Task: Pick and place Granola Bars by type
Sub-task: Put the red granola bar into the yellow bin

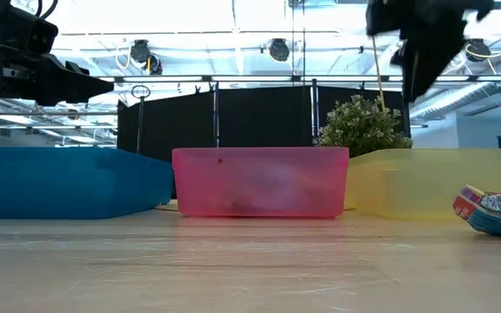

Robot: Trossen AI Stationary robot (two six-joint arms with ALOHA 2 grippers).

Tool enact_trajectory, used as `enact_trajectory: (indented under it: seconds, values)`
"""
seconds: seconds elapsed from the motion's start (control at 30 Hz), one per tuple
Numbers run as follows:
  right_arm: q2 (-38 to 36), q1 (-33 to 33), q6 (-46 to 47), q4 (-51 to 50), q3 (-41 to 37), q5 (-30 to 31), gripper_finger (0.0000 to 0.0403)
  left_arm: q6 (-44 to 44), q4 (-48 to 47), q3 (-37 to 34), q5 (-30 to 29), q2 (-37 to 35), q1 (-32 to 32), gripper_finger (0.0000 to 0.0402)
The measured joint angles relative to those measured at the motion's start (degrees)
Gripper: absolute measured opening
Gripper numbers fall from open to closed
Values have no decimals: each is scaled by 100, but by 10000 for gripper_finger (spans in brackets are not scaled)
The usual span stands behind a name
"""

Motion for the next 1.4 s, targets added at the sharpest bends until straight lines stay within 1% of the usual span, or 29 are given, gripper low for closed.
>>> enact_trajectory:
  seconds: [0.1, 0.3, 0.37, 0.43, 0.63, 0.77, 0.93, 1.1, 1.4]
  values:
    - [-32, 528, 378, 121, 200, 10, 146, -27, -7, 0, 0, 0, 0, 58]
    - [251, 1458, 1140, 1007, 202, 35, 143, -164, -33, 0, 0, 0, 1, 58]
    - [460, 1734, 1330, 1128, 202, 144, 145, -215, -33, 0, 2, 0, 2, 58]
    - [730, 1969, 1458, 1215, 202, 128, 149, -262, -35, 0, 1, 0, 1, 58]
    - [1685, 2538, 1853, 1663, 199, -155, 161, -280, -37, 0, 2, 0, 0, 58]
    - [2211, 2705, 2003, 1863, 199, -168, 172, -280, -39, 0, 2, 0, 0, 58]
    - [2592, 2719, 2055, 2107, 199, -156, 186, -280, -44, 0, 2, 2, 1, 58]
    - [2900, 2719, 2024, 2007, 198, -154, 186, -277, -51, 0, 2, 7, 2, 58]
    - [3350, 2717, 1822, 2114, 199, -158, 184, -173, -174, 0, 0, 7, 0, 58]
